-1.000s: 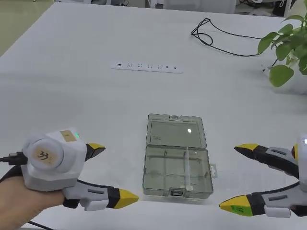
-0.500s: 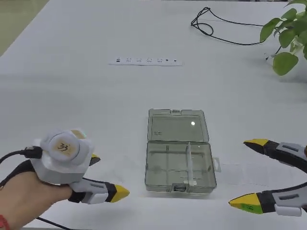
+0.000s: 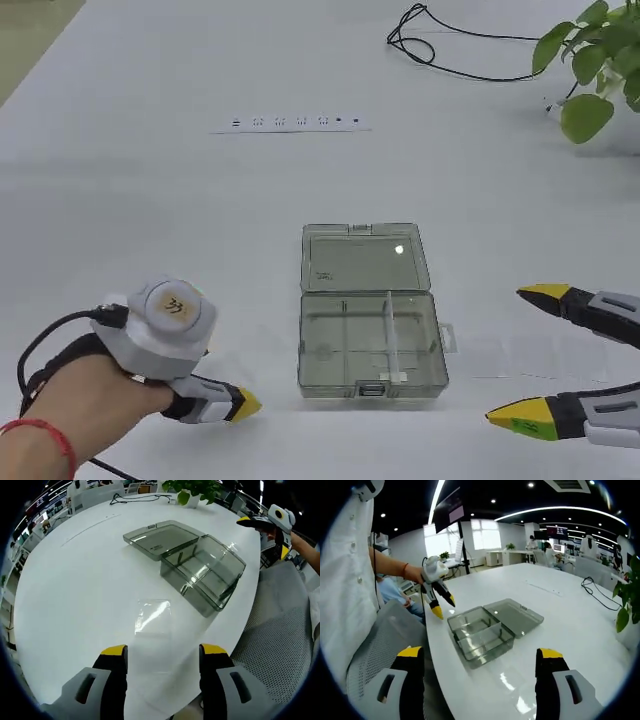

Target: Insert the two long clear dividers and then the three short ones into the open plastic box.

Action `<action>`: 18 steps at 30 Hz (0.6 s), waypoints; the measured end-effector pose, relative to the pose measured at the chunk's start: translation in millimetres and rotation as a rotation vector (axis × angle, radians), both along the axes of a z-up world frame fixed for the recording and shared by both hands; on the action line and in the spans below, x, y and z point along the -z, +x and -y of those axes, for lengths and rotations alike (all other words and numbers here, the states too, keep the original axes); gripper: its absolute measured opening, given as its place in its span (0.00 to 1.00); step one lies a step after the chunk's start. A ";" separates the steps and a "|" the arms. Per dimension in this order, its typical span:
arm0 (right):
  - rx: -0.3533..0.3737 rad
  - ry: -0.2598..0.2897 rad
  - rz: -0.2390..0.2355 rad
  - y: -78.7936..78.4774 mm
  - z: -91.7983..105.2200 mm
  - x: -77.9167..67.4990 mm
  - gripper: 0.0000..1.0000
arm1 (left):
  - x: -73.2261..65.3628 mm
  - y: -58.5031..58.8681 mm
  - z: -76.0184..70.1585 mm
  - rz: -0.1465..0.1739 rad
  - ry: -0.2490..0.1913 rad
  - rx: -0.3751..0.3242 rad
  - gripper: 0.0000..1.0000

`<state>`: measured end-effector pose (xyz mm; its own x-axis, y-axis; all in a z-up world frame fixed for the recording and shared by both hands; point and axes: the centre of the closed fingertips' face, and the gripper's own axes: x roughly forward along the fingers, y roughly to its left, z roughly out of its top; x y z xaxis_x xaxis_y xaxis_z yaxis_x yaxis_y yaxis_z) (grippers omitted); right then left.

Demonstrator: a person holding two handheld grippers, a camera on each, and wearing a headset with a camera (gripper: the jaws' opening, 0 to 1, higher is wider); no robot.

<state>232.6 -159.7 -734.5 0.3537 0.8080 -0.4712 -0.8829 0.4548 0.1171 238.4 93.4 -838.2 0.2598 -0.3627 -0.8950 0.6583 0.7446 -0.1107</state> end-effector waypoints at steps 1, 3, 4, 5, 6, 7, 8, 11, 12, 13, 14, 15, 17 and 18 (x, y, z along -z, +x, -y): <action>-0.003 -0.006 0.004 -0.8 0.4 0.5 0.93 | 1.3 -0.1 -0.9 -0.002 0.011 0.002 0.57; -0.004 -0.012 0.004 -1.9 1.0 1.0 0.93 | 4.2 0.0 -3.0 -0.011 0.028 -0.004 0.56; -0.004 -0.010 0.005 -2.6 0.9 0.5 0.92 | 4.9 0.0 -2.8 -0.013 0.029 -0.006 0.55; -0.002 -0.005 0.004 -2.7 0.9 -0.2 0.92 | 5.6 -0.5 -2.8 -0.017 0.033 -0.008 0.55; 0.005 -0.003 0.003 -2.6 1.5 -0.8 0.92 | 6.9 -1.2 -3.6 -0.023 0.041 -0.008 0.54; 0.009 -0.005 0.006 -2.0 2.4 -1.0 0.91 | 7.7 -1.5 -3.7 -0.024 0.046 -0.005 0.53; 0.016 -0.004 0.011 -1.0 3.6 -2.0 0.91 | 9.1 -2.0 -4.1 -0.026 0.053 -0.001 0.53; 0.030 0.007 0.013 0.5 4.9 -4.4 0.91 | 11.4 -0.3 -7.2 -0.021 0.077 0.000 0.48; 0.031 0.006 0.014 0.5 5.1 -4.7 0.91 | 11.6 0.9 -7.6 -0.018 0.079 -0.001 0.47; 0.032 0.008 0.016 0.7 5.2 -5.3 0.91 | 11.5 1.6 -8.3 -0.018 0.084 -0.005 0.45; 0.036 0.010 0.016 0.9 5.3 -5.8 0.90 | 11.7 2.2 -9.2 -0.015 0.091 -0.004 0.44; 0.043 0.014 0.015 1.6 5.9 -6.2 0.90 | 11.9 3.0 -11.4 -0.005 0.113 0.010 0.41; 0.051 0.020 0.013 2.3 6.6 -6.5 0.90 | 12.5 4.8 -13.5 0.027 0.152 0.046 0.37; 0.054 0.019 0.015 2.7 7.1 -6.2 0.90 | 13.0 -0.7 -13.0 -0.007 0.145 0.005 0.37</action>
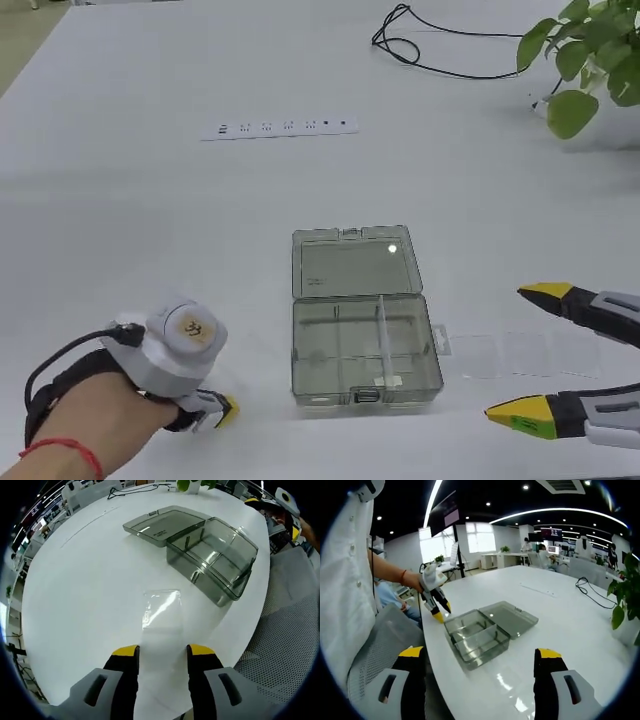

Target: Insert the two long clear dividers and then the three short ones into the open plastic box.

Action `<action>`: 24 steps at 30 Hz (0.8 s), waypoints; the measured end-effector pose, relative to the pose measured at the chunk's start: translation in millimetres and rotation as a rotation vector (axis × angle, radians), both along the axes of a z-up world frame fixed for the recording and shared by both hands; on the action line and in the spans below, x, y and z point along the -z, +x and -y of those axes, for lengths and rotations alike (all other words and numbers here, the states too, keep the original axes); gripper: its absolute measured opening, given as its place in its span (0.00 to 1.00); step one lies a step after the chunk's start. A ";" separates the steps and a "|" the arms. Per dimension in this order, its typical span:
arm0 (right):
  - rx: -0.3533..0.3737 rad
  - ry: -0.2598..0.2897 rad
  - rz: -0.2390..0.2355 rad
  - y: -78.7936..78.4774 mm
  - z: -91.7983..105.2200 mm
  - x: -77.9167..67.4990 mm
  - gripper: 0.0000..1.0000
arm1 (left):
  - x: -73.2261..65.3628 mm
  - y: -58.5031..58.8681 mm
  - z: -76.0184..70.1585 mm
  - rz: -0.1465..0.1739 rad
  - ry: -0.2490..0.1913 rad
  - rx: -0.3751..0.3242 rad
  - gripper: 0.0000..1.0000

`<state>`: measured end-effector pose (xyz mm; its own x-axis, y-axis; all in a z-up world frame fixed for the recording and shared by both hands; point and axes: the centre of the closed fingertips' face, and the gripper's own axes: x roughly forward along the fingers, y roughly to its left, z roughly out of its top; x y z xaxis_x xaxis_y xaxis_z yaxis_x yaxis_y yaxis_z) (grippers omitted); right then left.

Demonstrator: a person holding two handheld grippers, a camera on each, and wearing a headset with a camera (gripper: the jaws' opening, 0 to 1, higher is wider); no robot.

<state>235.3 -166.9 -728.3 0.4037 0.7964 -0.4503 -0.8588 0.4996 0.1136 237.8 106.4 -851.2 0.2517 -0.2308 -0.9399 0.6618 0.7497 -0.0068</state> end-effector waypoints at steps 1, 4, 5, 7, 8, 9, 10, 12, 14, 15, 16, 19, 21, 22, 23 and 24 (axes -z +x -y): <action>0.001 0.000 0.000 0.1 0.1 0.1 0.90 | -0.1 2.5 0.4 0.008 -0.005 0.000 0.37; 0.006 0.003 0.000 0.3 0.2 0.2 0.89 | 0.0 3.2 0.0 0.009 -0.006 0.004 0.37; 0.006 0.005 -0.001 0.2 0.0 0.4 0.89 | 0.1 3.5 0.1 0.007 -0.005 0.004 0.37; 0.006 0.005 -0.002 0.2 -0.4 0.9 0.89 | 0.7 3.9 0.2 0.003 -0.001 0.005 0.37; 0.008 0.007 -0.006 -0.1 -0.9 1.3 0.89 | 0.7 4.2 0.0 0.002 0.001 0.004 0.36; 0.007 0.007 -0.005 -0.2 -1.4 1.4 0.89 | 0.5 4.4 -0.1 0.000 0.002 0.004 0.35; 0.005 0.005 -0.005 -0.5 -1.8 1.8 0.89 | 0.4 4.6 0.0 0.000 0.002 0.005 0.33; 0.000 0.000 -0.004 -1.6 -2.7 2.9 0.89 | 0.4 5.4 0.4 0.000 0.006 0.007 0.32; -0.003 -0.002 -0.004 -2.5 -3.5 3.2 0.89 | 0.5 5.1 0.7 -0.002 0.007 0.007 0.32; -0.004 -0.002 -0.005 -3.0 -3.8 3.5 0.89 | 0.4 5.0 0.8 -0.002 0.007 0.007 0.32; -0.005 -0.005 -0.006 -3.6 -4.0 4.1 0.89 | 0.4 4.9 1.0 -0.002 0.006 0.007 0.32; -0.010 -0.013 -0.007 -4.8 -4.4 5.4 0.89 | 0.2 5.0 1.2 -0.003 0.003 0.007 0.32; -0.011 -0.013 -0.010 -5.3 -4.5 5.8 0.89 | -0.1 5.1 1.2 -0.006 -0.001 0.005 0.32; -0.010 -0.014 -0.011 -5.4 -4.4 6.0 0.89 | -0.1 5.1 1.5 -0.007 -0.003 0.003 0.31; -0.010 -0.014 -0.011 -5.4 -4.5 6.1 0.89 | -0.4 5.1 1.1 -0.008 -0.007 0.001 0.31; -0.011 -0.015 -0.013 -5.5 -4.6 6.6 0.89 | -0.5 5.1 1.4 -0.009 -0.011 0.001 0.31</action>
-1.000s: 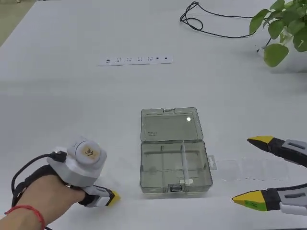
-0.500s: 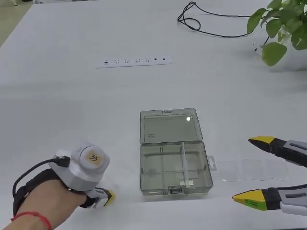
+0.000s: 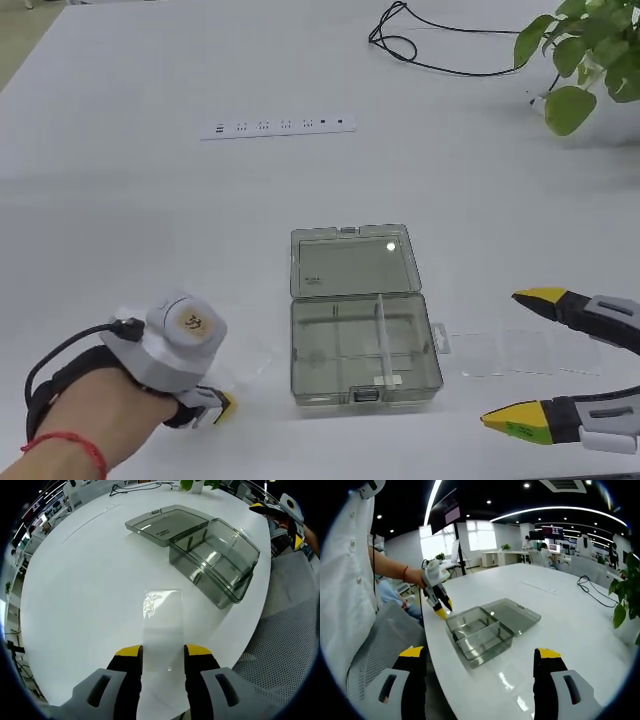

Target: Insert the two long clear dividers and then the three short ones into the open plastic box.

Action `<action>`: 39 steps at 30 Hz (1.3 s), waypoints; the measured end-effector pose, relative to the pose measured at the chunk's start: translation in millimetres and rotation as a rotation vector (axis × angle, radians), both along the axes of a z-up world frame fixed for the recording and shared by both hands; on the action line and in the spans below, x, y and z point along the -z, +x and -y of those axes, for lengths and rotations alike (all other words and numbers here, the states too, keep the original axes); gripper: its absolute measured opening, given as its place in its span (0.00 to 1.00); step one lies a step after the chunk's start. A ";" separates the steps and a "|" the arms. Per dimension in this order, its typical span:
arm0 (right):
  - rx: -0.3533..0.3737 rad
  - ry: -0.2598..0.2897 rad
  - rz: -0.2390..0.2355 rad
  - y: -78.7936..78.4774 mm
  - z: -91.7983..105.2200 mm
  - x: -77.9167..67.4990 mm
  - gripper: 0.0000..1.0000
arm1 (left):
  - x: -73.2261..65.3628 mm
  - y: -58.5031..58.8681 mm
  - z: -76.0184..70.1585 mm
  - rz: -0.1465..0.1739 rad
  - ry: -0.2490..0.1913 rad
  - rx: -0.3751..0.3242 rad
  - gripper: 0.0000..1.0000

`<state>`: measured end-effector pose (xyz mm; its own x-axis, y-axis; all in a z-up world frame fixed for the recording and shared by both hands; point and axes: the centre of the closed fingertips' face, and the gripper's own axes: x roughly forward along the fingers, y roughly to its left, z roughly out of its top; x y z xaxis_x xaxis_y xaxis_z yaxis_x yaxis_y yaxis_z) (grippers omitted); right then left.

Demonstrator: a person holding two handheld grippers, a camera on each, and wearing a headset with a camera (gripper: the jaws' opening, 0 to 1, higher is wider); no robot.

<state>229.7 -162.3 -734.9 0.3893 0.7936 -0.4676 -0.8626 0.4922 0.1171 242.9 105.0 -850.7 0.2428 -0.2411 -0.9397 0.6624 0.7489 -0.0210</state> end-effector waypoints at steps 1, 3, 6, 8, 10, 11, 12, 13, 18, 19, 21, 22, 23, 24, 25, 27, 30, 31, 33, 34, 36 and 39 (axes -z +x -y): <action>-0.001 -0.003 -0.001 -0.1 0.0 0.5 0.89 | -0.2 0.0 0.0 -0.003 -0.008 -0.004 0.31; -0.002 -0.005 0.000 -0.1 -0.4 0.8 0.89 | -0.4 -0.4 0.1 -0.005 -0.014 -0.008 0.31; -0.002 -0.004 0.002 0.3 -1.5 0.3 0.89 | -0.4 -1.3 0.0 -0.007 -0.018 -0.008 0.31; -0.003 -0.004 0.003 0.3 -2.0 0.2 0.89 | -1.2 -1.3 0.2 -0.005 -0.025 -0.013 0.30; -0.003 -0.002 0.000 -0.1 -2.7 0.2 0.89 | -2.0 -2.0 0.2 -0.007 -0.031 -0.020 0.30; -0.004 -0.004 0.001 -0.1 -2.3 0.7 0.89 | -2.1 -2.2 0.1 -0.007 -0.033 -0.021 0.30; -0.005 -0.005 0.001 0.4 -0.9 1.9 0.89 | -2.0 -2.5 -0.1 -0.008 -0.037 -0.024 0.30; -0.005 -0.004 0.000 0.4 -0.6 2.2 0.89 | -2.0 -2.6 0.0 -0.009 -0.041 -0.027 0.30; -0.006 -0.008 0.001 -1.2 -2.3 0.7 0.89 | -3.5 -5.2 -0.6 -0.009 -0.058 -0.041 0.30; -0.007 -0.009 0.002 -1.3 -2.5 0.4 0.89 | -3.8 -5.6 -0.7 -0.008 -0.061 -0.044 0.30; -0.007 -0.012 0.002 -1.4 -2.9 -0.5 0.89 | -5.2 -6.2 -1.0 -0.007 -0.075 -0.053 0.30; -0.008 -0.013 0.005 -1.5 -3.5 -1.5 0.89 | -7.3 -6.5 -0.3 -0.005 -0.087 -0.061 0.30; -0.009 -0.014 0.005 -1.4 -3.7 -2.0 0.89 | -8.8 -6.5 0.2 -0.004 -0.097 -0.070 0.30; -0.008 -0.016 0.005 -1.4 -4.0 -2.6 0.89 | -10.2 -6.4 0.4 -0.003 -0.105 -0.077 0.30; -0.009 -0.018 0.008 -1.2 -4.5 -3.6 0.89 | -12.3 -5.6 0.7 0.003 -0.118 -0.085 0.30; -0.010 -0.018 0.007 -1.3 -6.3 -5.5 0.89 | -17.4 -5.1 2.3 0.011 -0.142 -0.100 0.30; -0.019 -0.022 0.011 -2.3 -9.6 -7.5 0.89 | -23.5 -3.5 3.0 0.027 -0.164 -0.110 0.30; -0.021 -0.023 0.010 -2.6 -10.8 -8.2 0.89 | -26.1 -2.7 2.9 0.034 -0.173 -0.117 0.30; -0.024 -0.028 0.012 -2.6 -12.3 -9.5 0.89 | -29.9 -1.7 3.1 0.043 -0.189 -0.128 0.30; -0.025 -0.029 0.012 -2.6 -12.6 -9.9 0.88 | -32.1 -1.1 3.9 0.048 -0.199 -0.133 0.30; -0.025 -0.028 0.014 -2.1 -14.2 -12.7 0.88 | -38.3 -0.3 6.3 0.057 -0.229 -0.149 0.30; -0.024 -0.027 0.015 -1.9 -17.2 -16.8 0.87 | -46.2 1.0 8.9 0.071 -0.265 -0.165 0.30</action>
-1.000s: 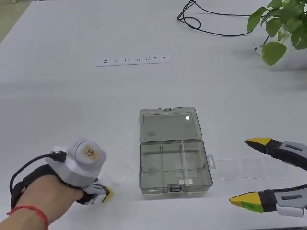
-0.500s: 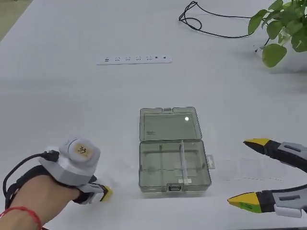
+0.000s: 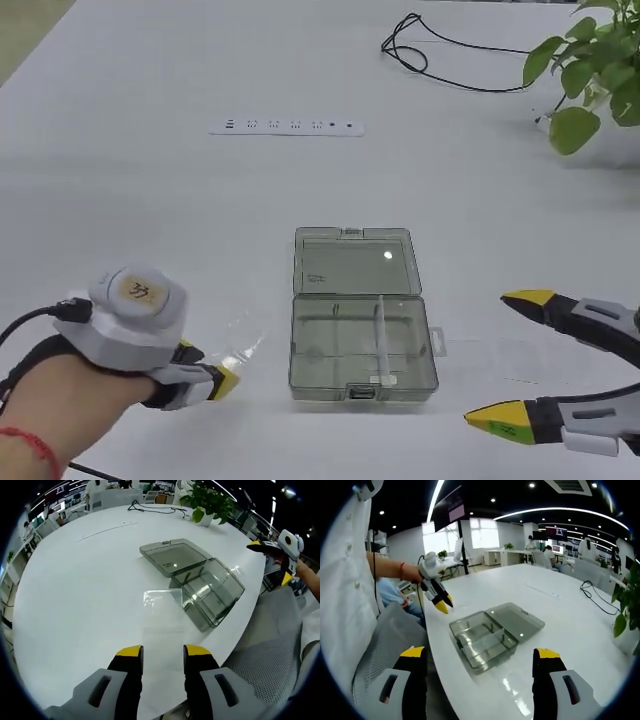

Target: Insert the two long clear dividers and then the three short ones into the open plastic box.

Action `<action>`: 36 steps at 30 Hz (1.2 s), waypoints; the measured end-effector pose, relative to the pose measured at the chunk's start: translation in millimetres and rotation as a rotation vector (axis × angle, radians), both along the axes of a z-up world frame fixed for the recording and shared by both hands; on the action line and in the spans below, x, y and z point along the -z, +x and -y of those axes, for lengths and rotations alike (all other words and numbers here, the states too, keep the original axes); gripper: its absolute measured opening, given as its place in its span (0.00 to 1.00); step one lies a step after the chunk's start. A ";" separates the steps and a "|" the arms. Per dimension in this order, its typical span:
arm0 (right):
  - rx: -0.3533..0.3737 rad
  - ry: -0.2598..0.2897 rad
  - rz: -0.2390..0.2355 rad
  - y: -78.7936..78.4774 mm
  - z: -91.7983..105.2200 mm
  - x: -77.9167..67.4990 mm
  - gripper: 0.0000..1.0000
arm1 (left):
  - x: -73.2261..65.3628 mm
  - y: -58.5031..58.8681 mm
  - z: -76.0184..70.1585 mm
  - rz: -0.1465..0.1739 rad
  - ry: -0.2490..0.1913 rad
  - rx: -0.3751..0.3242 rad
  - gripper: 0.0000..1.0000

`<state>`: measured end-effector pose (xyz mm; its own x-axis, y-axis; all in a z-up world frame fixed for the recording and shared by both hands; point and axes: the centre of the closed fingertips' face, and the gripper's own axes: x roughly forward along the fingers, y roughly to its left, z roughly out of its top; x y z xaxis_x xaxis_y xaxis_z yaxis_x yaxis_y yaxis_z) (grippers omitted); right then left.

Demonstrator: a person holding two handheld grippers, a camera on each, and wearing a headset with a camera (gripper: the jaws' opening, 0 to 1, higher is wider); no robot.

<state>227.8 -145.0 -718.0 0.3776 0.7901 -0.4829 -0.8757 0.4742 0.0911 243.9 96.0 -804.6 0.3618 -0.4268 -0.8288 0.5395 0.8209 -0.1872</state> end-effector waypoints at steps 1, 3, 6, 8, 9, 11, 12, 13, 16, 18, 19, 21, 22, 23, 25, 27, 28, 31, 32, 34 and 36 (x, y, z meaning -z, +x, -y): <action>0.001 0.000 -0.002 0.2 -1.6 -1.7 0.87 | -3.8 0.0 1.9 0.006 -0.017 -0.007 0.30; 0.002 0.001 -0.002 0.1 -4.3 -4.7 0.87 | -10.2 -0.5 5.6 0.017 -0.042 -0.016 0.30; 0.004 0.004 -0.005 0.5 -8.5 -9.3 0.87 | -18.8 -1.0 10.5 0.034 -0.075 -0.023 0.30; 0.014 0.001 -0.022 1.3 -11.1 -11.1 0.86 | -24.4 -0.7 14.9 0.044 -0.106 -0.030 0.30; 0.014 0.007 -0.022 1.6 -13.4 -13.6 0.86 | -28.3 -0.7 17.7 0.051 -0.123 -0.032 0.30; 0.017 0.011 -0.019 2.3 -17.1 -17.6 0.85 | -33.7 -0.4 21.5 0.063 -0.145 -0.034 0.30; 0.024 0.010 -0.031 2.8 -19.6 -19.2 0.85 | -37.2 -0.5 24.0 0.067 -0.160 -0.037 0.30; 0.025 0.010 -0.034 3.1 -21.4 -20.5 0.84 | -38.8 0.2 26.0 0.072 -0.171 -0.038 0.30; 0.031 0.019 -0.027 5.6 -24.9 -26.1 0.82 | -45.2 1.4 32.7 0.088 -0.211 -0.042 0.30; 0.043 0.017 -0.064 7.3 -26.9 -25.5 0.80 | -49.8 0.4 37.1 0.094 -0.234 -0.043 0.30; 0.041 0.016 -0.057 8.5 -29.7 -26.9 0.78 | -51.6 0.1 39.3 0.097 -0.244 -0.041 0.30; 0.048 0.012 -0.059 10.7 -33.9 -28.9 0.75 | -56.2 -1.1 45.0 0.102 -0.271 -0.039 0.30; 0.060 0.019 -0.074 11.9 -36.9 -30.2 0.75 | -58.6 -1.7 48.1 0.105 -0.283 -0.038 0.30; 0.066 0.031 -0.078 12.7 -39.4 -32.2 0.75 | -59.8 -1.5 50.0 0.108 -0.292 -0.038 0.30; 0.097 0.056 -0.095 15.7 -44.1 -36.3 0.73 | -65.3 -2.1 56.1 0.115 -0.321 -0.042 0.30; 0.123 0.070 -0.102 19.5 -47.8 -38.9 0.70 | -70.0 -2.0 61.9 0.125 -0.346 -0.041 0.30; 0.133 0.082 -0.105 20.9 -50.0 -40.3 0.68 | -72.0 -1.8 64.3 0.131 -0.357 -0.039 0.30; 0.176 0.142 -0.140 22.5 -62.6 -46.2 0.64 | -79.4 -0.2 73.5 0.144 -0.399 -0.045 0.30; 0.182 0.143 -0.145 23.0 -64.3 -45.9 0.62 | -82.0 0.4 76.5 0.150 -0.414 -0.046 0.30; 0.193 0.148 -0.143 24.6 -67.9 -46.4 0.58 | -87.4 0.1 83.4 0.158 -0.442 -0.044 0.30; 0.211 0.159 -0.151 26.5 -74.0 -46.5 0.56 | -90.3 -0.3 88.4 0.161 -0.454 -0.040 0.30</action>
<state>254.3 -71.0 -671.5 0.4750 0.7719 -0.4225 -0.7302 0.6137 0.3004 243.6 7.7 -714.2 0.4937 -0.7157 -0.4940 0.5603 0.6963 -0.4487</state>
